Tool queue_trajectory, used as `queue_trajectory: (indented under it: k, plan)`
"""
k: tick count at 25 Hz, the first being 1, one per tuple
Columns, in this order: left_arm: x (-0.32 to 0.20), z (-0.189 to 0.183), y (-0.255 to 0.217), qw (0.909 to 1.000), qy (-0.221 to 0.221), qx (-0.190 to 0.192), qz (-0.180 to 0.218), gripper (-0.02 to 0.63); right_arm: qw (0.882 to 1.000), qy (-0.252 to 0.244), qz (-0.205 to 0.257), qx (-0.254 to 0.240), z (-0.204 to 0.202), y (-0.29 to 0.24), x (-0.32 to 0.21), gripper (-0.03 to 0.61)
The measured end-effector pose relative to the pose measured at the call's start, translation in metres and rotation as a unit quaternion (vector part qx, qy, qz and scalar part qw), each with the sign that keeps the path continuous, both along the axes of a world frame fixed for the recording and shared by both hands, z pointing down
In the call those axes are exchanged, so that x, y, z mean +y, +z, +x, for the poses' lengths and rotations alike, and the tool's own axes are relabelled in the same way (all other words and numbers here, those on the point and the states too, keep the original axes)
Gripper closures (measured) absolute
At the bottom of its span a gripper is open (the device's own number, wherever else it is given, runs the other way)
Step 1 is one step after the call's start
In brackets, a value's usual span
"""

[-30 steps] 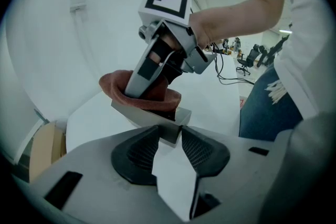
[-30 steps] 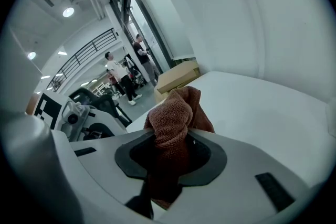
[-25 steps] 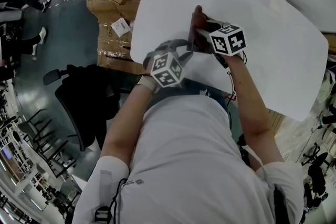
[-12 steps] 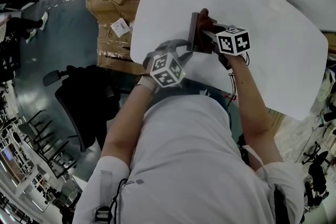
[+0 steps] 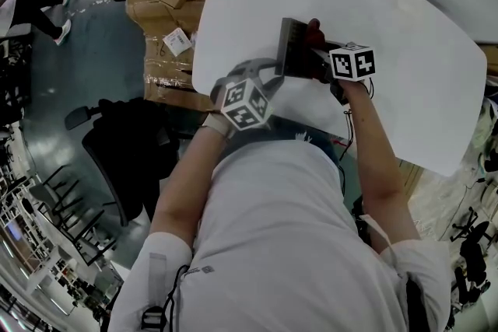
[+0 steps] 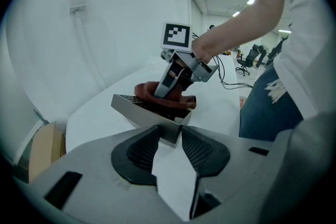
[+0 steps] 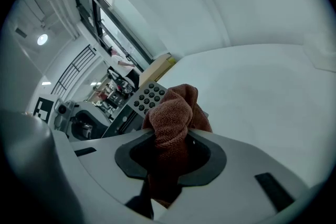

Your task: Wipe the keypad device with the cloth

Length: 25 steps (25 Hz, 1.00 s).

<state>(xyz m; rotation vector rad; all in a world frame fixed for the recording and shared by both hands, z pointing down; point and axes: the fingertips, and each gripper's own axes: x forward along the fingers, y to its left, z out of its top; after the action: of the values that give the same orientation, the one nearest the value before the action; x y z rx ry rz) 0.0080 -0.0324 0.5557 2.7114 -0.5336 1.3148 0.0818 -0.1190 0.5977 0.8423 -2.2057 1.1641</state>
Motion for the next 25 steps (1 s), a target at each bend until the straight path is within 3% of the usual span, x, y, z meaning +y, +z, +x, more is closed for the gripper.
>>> queue_trajectory:
  k: [5, 17, 25]
  plan:
    - [-0.001, -0.001, 0.003, 1.0000, -0.002, 0.000, -0.001, 0.485, 1.000, 0.008, -0.008, -0.011, 0.001, 0.006, -0.001, 0.477]
    - [0.000, -0.003, 0.004, 0.9999, -0.013, 0.003, -0.005, 0.485, 0.999, 0.027, -0.013, 0.021, 0.015, 0.018, -0.001, 0.477]
    - [0.009, -0.007, 0.004, 0.9998, -0.015, 0.003, -0.010, 0.485, 0.999, 0.014, -0.025, 0.041, 0.013, 0.023, 0.012, 0.479]
